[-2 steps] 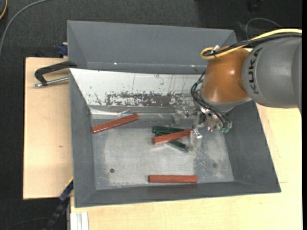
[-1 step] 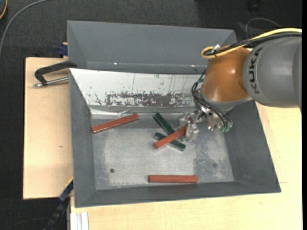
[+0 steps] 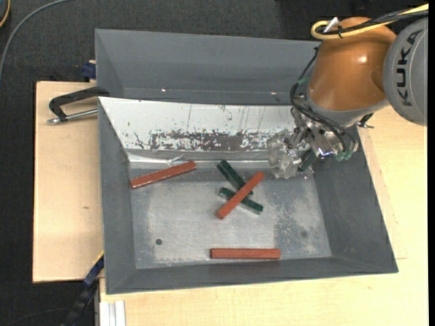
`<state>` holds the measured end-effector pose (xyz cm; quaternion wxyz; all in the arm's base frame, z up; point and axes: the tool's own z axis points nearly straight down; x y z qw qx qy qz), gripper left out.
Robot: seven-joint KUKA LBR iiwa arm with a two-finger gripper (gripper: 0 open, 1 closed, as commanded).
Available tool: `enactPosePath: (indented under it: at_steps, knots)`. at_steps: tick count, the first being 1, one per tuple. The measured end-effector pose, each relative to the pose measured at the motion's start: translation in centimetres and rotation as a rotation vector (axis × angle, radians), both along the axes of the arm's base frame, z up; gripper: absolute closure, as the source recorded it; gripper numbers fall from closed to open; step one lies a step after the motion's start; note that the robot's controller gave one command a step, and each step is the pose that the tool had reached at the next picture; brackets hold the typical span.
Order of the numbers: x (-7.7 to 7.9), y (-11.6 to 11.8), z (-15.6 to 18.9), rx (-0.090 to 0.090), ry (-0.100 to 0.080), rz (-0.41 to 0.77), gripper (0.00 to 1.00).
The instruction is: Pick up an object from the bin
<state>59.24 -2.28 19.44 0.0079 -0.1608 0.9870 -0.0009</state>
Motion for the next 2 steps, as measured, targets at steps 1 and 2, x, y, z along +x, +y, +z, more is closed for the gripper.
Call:
enactPosePath:
  at_steps: [1,2]
  knots:
    - [-0.2,0.0,-0.5,0.001,0.009,0.0,0.0]
    - [-0.8,3.3,-11.5,0.0,0.02,0.19,0.0]
